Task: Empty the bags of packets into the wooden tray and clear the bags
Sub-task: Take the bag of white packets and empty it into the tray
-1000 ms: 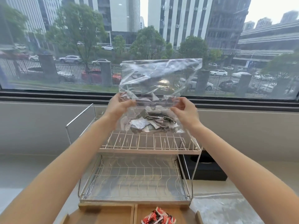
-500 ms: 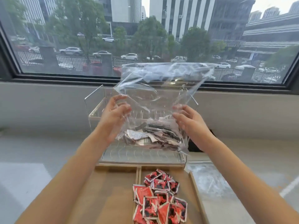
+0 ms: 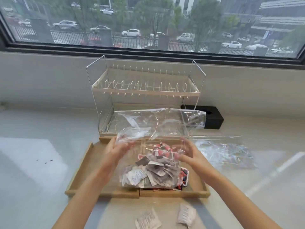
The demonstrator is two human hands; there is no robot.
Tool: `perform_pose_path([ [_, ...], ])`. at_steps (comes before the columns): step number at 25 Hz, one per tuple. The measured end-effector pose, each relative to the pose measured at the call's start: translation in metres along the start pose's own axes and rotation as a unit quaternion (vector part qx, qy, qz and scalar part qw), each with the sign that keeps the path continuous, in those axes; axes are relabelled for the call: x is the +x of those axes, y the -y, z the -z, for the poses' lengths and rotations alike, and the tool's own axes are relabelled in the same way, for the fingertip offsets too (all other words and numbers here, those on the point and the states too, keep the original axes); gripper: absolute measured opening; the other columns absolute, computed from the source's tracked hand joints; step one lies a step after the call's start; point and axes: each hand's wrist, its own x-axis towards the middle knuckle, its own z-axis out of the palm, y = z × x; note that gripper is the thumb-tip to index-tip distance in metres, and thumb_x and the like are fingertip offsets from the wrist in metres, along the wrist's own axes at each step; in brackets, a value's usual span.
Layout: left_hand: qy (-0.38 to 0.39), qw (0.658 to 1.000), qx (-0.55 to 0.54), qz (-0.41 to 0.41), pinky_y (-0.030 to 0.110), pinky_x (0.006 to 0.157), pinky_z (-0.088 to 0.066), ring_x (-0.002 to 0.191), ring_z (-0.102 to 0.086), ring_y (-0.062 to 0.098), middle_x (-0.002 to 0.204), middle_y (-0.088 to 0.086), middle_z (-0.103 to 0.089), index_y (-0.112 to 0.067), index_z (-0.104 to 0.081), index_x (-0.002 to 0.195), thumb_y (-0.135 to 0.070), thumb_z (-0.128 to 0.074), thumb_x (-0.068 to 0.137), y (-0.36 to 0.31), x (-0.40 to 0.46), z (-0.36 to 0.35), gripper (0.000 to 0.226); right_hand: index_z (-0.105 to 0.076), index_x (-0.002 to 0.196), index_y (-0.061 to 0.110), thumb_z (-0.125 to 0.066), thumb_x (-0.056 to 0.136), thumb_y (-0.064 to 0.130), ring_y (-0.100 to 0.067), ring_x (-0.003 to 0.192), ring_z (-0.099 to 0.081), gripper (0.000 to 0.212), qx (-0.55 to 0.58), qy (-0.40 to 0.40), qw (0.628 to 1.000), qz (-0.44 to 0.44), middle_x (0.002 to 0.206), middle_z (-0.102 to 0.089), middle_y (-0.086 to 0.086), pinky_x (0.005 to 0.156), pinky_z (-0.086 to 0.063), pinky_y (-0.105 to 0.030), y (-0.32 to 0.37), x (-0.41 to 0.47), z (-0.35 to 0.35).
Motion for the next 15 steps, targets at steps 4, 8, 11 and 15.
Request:
perform_pose_path([
  [4, 0.003, 1.0, -0.01, -0.02, 0.025, 0.074, -0.042, 0.081, -0.059, 0.011, 0.088, -0.004, -0.064, -0.03, -0.054, 0.112, -0.05, -0.068, 0.053, -0.009, 0.007, 0.001, 0.064, -0.047, 0.12, 0.032, -0.064, 0.052, 0.062, 0.001, 0.105, -0.058, 0.076, 0.064, -0.03, 0.996, 0.059, 0.116, -0.06, 0.009, 0.094, -0.045, -0.025, 0.022, 0.005, 0.01],
  [8, -0.051, 0.994, -0.062, -0.075, 0.025, 0.075, -0.042, 0.076, -0.057, 0.006, 0.085, -0.009, -0.06, -0.03, -0.059, 0.089, -0.033, -0.061, 0.077, -0.022, 0.017, 0.003, 0.013, -0.055, 0.115, 0.018, -0.064, 0.044, 0.077, -0.012, 0.098, -0.062, 0.092, 0.17, -0.08, 0.978, 0.089, 0.11, -0.064, -0.004, 0.085, -0.049, -0.026, 0.047, 0.017, 0.033],
  [11, -0.079, 0.99, -0.046, -0.107, 0.023, 0.074, -0.042, 0.075, -0.062, 0.001, 0.082, -0.012, -0.065, -0.028, -0.058, 0.084, -0.016, -0.047, 0.09, -0.03, 0.02, 0.001, 0.017, -0.053, 0.115, 0.019, -0.044, 0.071, 0.067, -0.014, 0.097, -0.062, 0.066, 0.181, -0.127, 0.968, 0.121, 0.111, -0.063, -0.006, 0.089, -0.047, -0.031, 0.07, 0.024, 0.054],
  [15, -0.061, 0.986, 0.004, -0.153, 0.015, 0.07, -0.046, 0.075, -0.064, -0.001, 0.074, -0.015, -0.07, -0.027, -0.06, 0.085, -0.013, -0.049, 0.089, -0.04, 0.018, -0.006, 0.019, -0.056, 0.115, 0.013, -0.035, 0.097, 0.026, -0.01, 0.094, -0.06, 0.03, -0.004, -0.202, 0.961, 0.19, 0.106, -0.064, -0.004, 0.094, -0.044, -0.031, 0.129, 0.036, 0.068],
])
